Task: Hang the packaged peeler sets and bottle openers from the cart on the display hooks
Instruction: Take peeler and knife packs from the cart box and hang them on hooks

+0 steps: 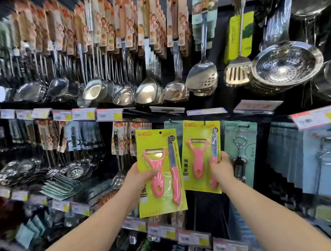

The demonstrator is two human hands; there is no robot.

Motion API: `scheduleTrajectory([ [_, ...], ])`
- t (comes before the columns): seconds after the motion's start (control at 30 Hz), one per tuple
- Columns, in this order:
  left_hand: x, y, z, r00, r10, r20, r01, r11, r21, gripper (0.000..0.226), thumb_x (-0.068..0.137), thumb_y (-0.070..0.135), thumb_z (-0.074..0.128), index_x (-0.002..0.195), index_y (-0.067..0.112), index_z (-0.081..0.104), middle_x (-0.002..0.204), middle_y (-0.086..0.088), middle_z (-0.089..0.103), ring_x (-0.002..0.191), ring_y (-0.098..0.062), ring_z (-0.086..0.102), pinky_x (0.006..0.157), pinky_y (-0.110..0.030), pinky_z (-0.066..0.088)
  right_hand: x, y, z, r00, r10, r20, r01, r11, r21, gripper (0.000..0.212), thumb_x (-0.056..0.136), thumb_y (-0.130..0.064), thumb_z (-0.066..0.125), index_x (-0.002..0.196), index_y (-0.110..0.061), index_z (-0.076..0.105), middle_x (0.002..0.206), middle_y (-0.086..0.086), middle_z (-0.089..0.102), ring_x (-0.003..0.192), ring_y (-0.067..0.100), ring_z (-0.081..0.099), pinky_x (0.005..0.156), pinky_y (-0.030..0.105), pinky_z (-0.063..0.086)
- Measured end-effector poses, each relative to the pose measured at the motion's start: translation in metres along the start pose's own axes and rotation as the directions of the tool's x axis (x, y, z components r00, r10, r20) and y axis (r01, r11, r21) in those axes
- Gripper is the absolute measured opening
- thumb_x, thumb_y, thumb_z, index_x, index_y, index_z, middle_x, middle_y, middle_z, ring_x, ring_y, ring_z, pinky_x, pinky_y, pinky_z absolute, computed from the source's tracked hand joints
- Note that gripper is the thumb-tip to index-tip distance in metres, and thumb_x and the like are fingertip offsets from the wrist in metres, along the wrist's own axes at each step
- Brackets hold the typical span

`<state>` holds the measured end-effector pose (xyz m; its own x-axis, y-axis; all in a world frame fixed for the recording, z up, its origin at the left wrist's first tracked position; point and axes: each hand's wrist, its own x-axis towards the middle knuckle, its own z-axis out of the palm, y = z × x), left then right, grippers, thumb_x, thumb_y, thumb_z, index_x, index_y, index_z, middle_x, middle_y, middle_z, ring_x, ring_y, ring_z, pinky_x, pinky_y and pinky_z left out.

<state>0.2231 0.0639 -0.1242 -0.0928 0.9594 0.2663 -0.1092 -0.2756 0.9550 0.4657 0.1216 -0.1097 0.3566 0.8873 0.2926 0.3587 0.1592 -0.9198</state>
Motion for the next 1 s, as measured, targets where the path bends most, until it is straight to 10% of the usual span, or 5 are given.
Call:
scheduleTrajectory([
  [0.1,0.002,0.0,0.002,1.0,0.001,0.017,-0.001,1.0,-0.002,0.047,0.071,0.018,0.076,0.114,0.018,0.057,0.108,-0.001,0.069,0.102,-0.018,0.061,0.102,-0.044,0.037,0.007,0.0,-0.001,1.0,0.01,-0.008,-0.011,0.999,-0.046,0.057,0.095,-0.022,0.049,0.145,-0.017,0.023,0.136,0.014,0.045,0.065,0.025,0.057,0.047,0.025,0.043],
  [0.33,0.006,-0.008,0.015,0.998,-0.008,0.068,0.009,1.0,-0.013,0.039,0.074,0.013,0.074,0.11,0.018,0.058,0.101,-0.002,0.071,0.096,-0.016,0.063,0.08,-0.032,0.04,-0.003,0.0,-0.014,0.993,-0.082,-0.089,0.059,0.972,-0.229,0.062,0.084,-0.034,0.065,0.136,-0.013,0.04,0.134,0.016,0.041,0.114,0.032,0.05,0.092,0.037,0.042],
  [0.57,0.014,-0.005,0.049,0.984,0.009,0.177,-0.003,0.999,-0.033,0.044,0.077,0.01,0.072,0.118,0.012,0.057,0.11,-0.008,0.069,0.103,-0.022,0.062,0.083,-0.032,0.043,-0.039,-0.017,-0.017,0.971,-0.129,0.2,0.116,0.99,0.08,0.041,0.092,-0.044,0.048,0.123,-0.018,0.054,0.086,-0.009,0.058,0.069,0.008,0.052,0.06,0.023,0.043],
  [1.0,0.035,-0.002,0.096,0.974,0.053,0.221,-0.056,0.998,0.008,0.057,0.071,0.019,0.079,0.119,0.023,0.048,0.121,-0.003,0.062,0.115,-0.024,0.057,0.104,-0.051,0.039,-0.03,-0.011,-0.038,0.977,-0.215,-0.003,0.215,0.976,0.041,0.04,0.09,-0.033,0.057,0.125,-0.013,0.05,0.095,-0.003,0.062,0.082,0.007,0.06,0.062,0.019,0.043],
])
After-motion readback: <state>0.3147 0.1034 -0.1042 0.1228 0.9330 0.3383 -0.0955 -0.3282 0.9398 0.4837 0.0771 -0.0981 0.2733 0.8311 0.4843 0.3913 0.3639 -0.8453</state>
